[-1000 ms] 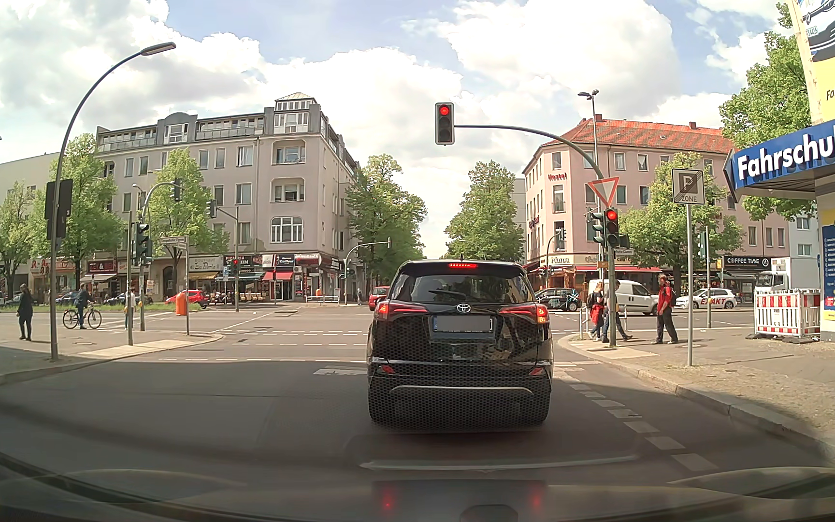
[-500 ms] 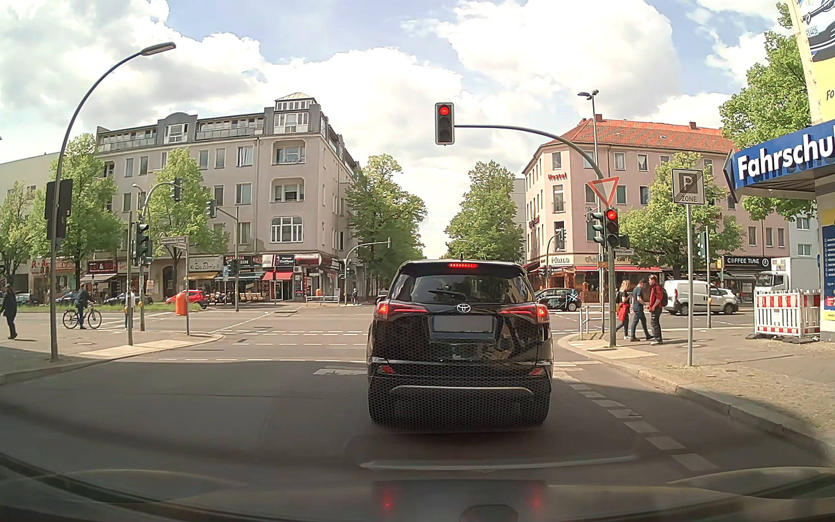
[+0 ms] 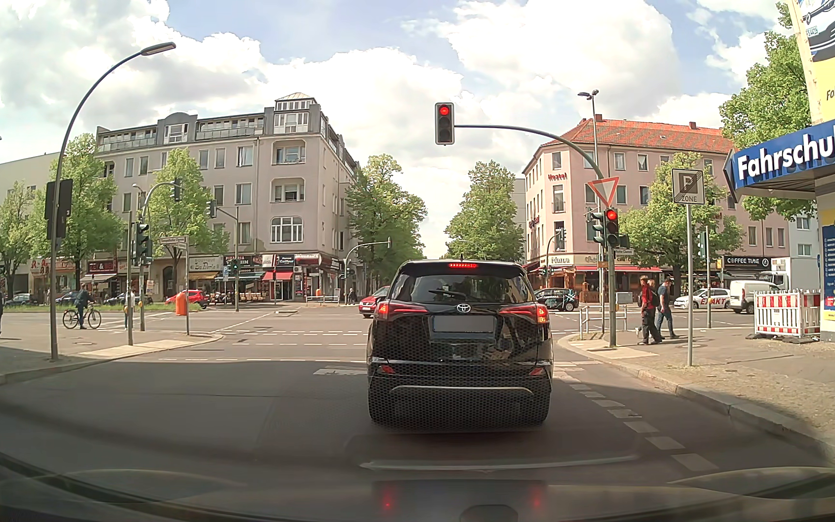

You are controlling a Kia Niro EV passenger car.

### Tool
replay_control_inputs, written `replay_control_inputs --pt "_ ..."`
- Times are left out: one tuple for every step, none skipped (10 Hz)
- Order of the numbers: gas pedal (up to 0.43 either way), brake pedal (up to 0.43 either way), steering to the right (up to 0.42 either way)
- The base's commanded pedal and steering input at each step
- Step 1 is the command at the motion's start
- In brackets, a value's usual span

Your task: Follow the waypoints while adhering to traffic rules and regulations

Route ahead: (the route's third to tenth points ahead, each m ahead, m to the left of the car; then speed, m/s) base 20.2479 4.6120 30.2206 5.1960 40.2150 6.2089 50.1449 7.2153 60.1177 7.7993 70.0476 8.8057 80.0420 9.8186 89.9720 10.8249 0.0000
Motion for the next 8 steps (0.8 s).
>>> replay_control_inputs --pt "0.000 0.354 -0.011" --pt "0.000 0.354 -0.011" --pt "0.000 0.354 -0.011" --pt "0.000 0.354 -0.010" --pt "0.000 0.354 -0.011" --pt "0.000 0.354 -0.010" --pt "0.000 0.354 -0.011" --pt "0.000 0.354 -0.011"
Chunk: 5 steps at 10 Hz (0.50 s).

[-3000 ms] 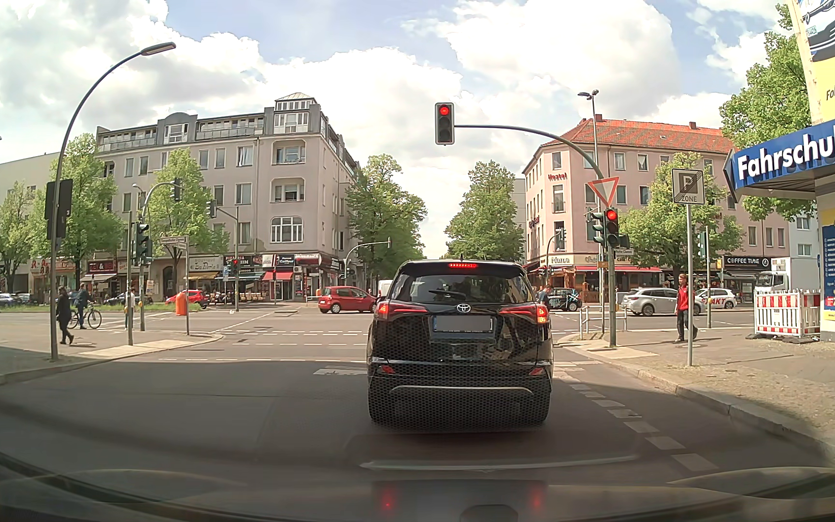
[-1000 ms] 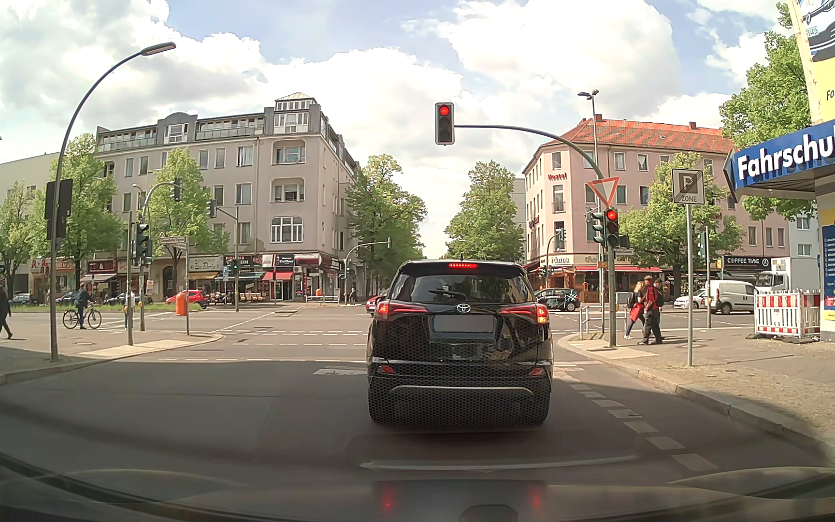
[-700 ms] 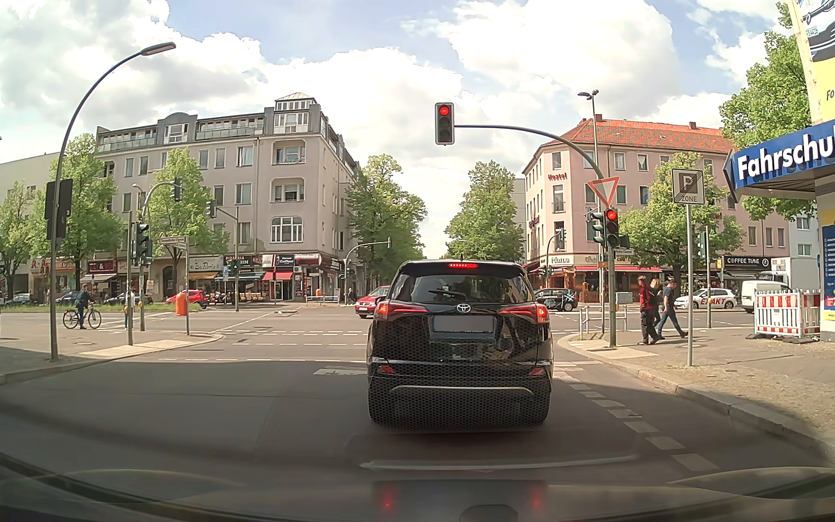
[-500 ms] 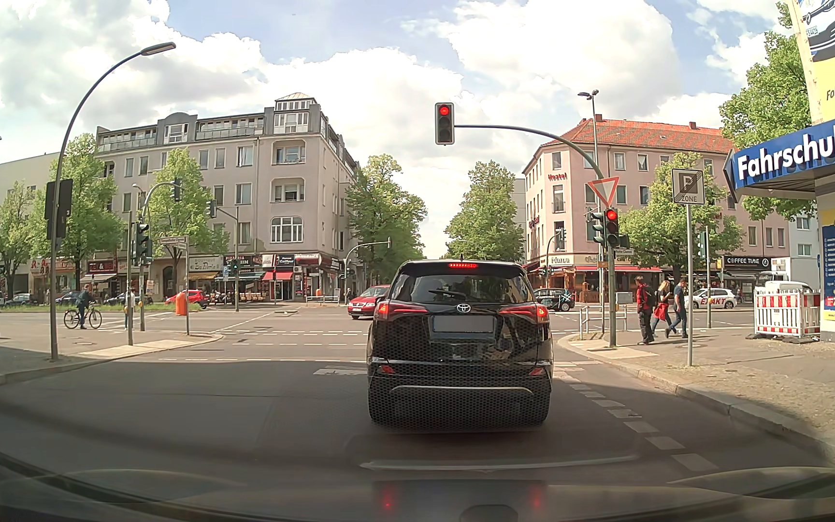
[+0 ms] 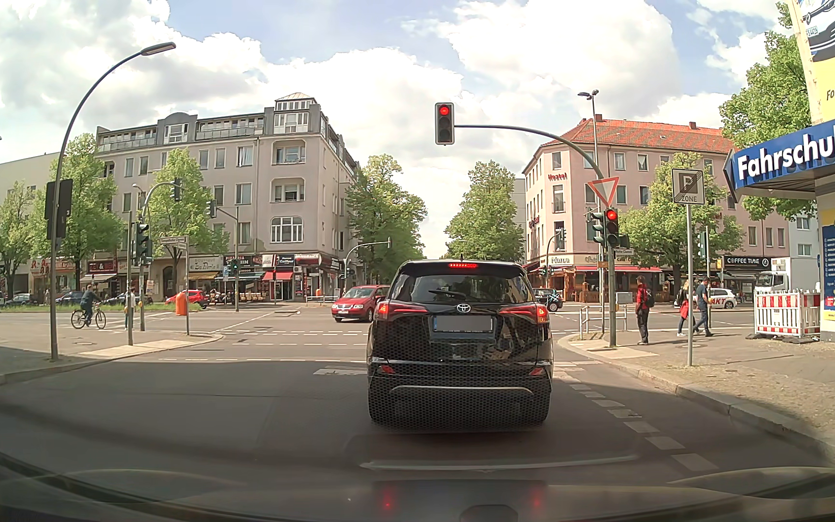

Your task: Follow the waypoints while adhering to traffic rules and regulations

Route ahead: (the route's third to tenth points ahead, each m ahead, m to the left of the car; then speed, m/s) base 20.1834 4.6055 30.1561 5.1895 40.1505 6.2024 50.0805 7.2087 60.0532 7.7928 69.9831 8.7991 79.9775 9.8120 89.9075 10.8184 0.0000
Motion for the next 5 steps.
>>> replay_control_inputs --pt "0.000 0.354 -0.011" --pt "0.000 0.354 -0.011" --pt "0.000 0.354 -0.011" --pt "0.000 0.354 -0.011" --pt "0.000 0.354 -0.011"
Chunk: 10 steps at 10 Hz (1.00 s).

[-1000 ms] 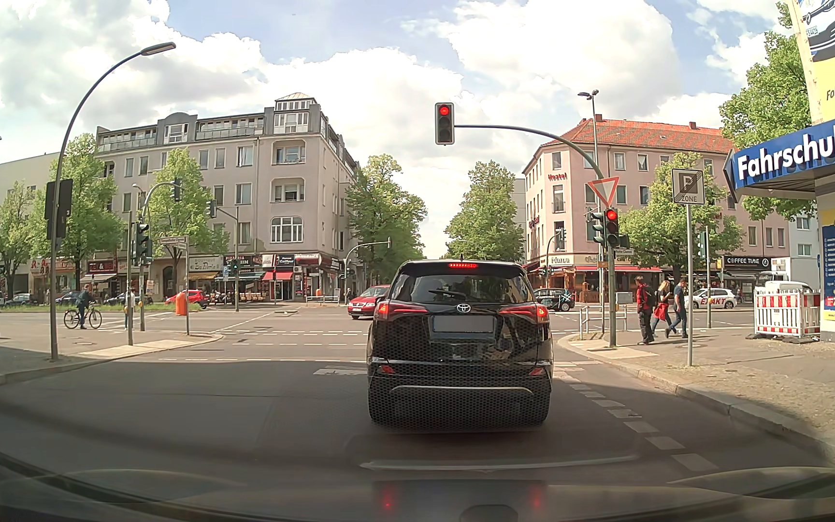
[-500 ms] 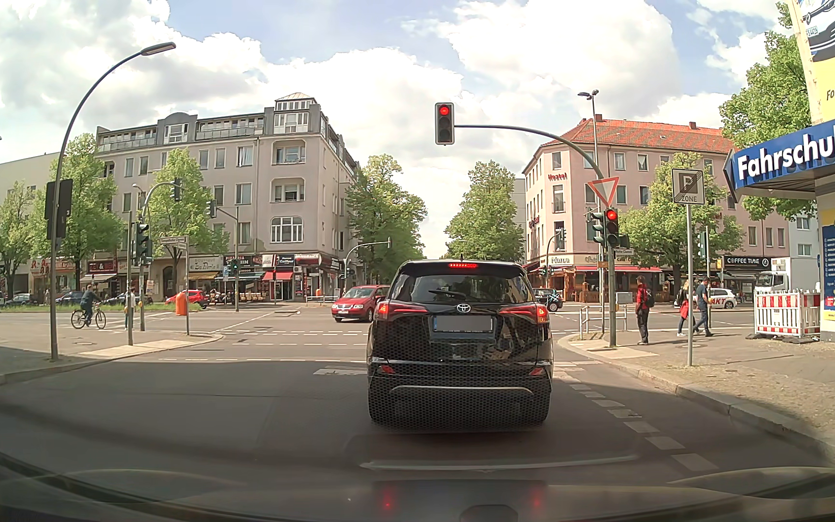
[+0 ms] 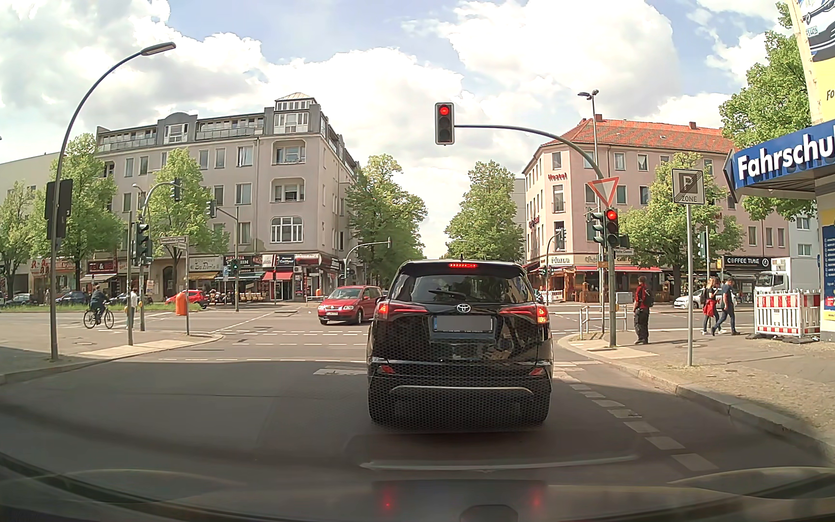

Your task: Follow the waypoints while adhering to traffic rules and regulations

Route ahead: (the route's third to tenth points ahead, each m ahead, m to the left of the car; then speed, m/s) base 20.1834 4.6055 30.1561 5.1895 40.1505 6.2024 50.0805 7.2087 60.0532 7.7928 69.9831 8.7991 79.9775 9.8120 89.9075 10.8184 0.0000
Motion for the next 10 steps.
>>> replay_control_inputs --pt "0.000 0.354 -0.011" --pt "0.000 0.354 -0.011" --pt "0.000 0.354 -0.011" --pt "0.000 0.354 -0.011" --pt "0.000 0.354 -0.011" --pt "0.000 0.354 -0.011" --pt "0.000 0.354 -0.011" --pt "0.000 0.354 -0.011" --pt "0.000 0.354 -0.011" --pt "0.000 0.354 -0.011"
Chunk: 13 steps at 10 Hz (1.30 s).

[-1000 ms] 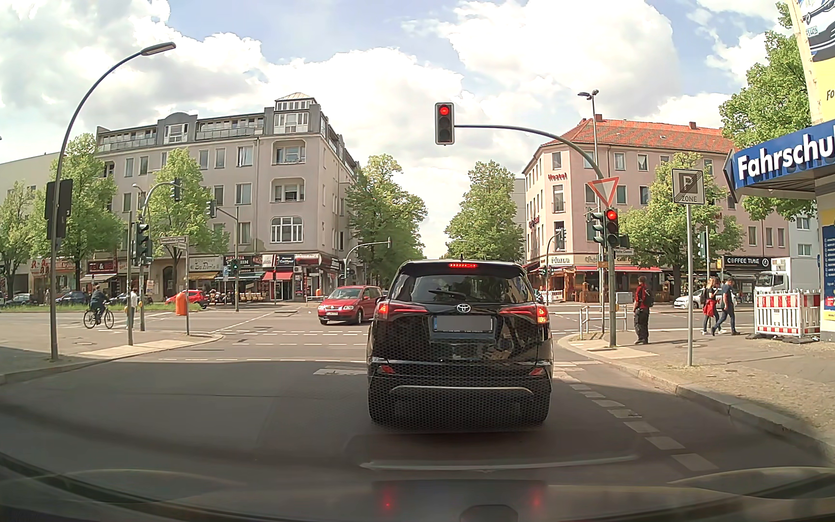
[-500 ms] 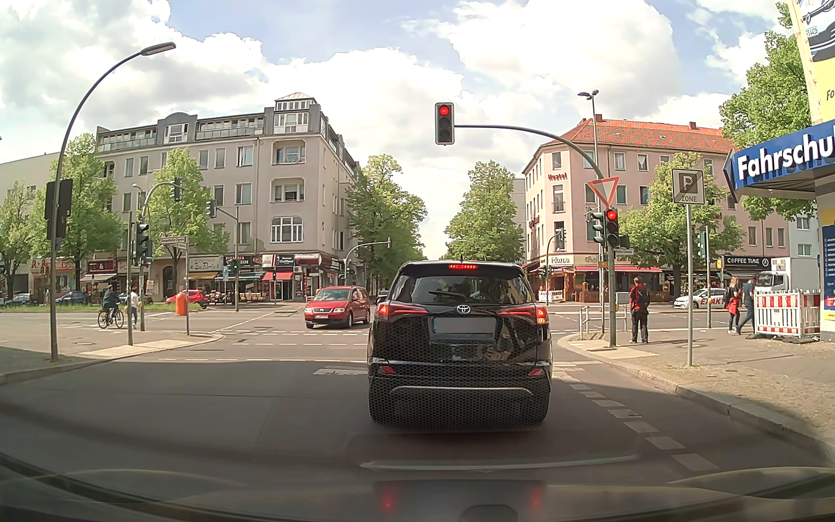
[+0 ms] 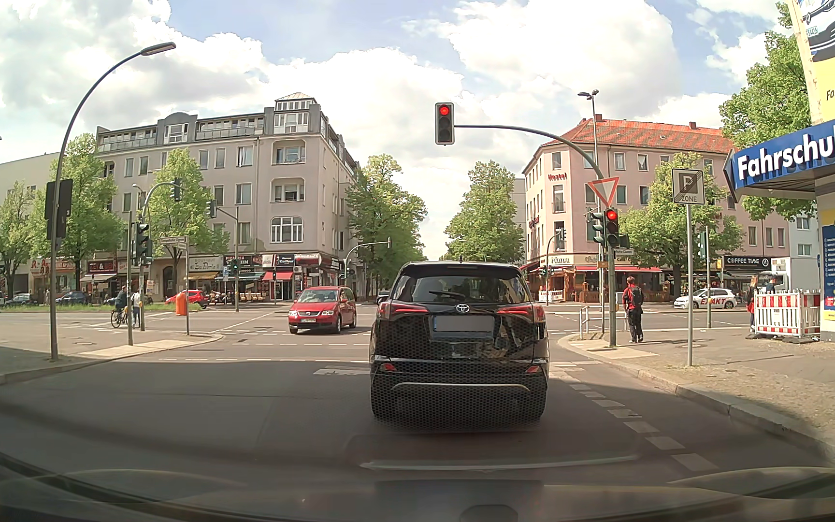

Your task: Follow the waypoints while adhering to traffic rules and regulations

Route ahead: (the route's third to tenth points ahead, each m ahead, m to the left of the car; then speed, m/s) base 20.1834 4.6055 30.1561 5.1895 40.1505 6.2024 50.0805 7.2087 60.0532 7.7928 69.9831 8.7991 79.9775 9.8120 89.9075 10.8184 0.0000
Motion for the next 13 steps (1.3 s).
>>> replay_control_inputs --pt "0.000 0.354 -0.011" --pt "0.000 0.354 -0.011" --pt "0.000 0.354 -0.011" --pt "0.000 0.354 -0.010" --pt "0.000 0.354 -0.010" --pt "0.000 0.354 -0.011" --pt "0.000 0.354 -0.011" --pt "0.000 0.354 -0.011" --pt "0.000 0.354 -0.011" --pt "0.000 0.354 -0.011" --pt "0.000 0.354 -0.011" --pt "0.000 0.354 -0.011" --pt "0.000 0.354 -0.010"
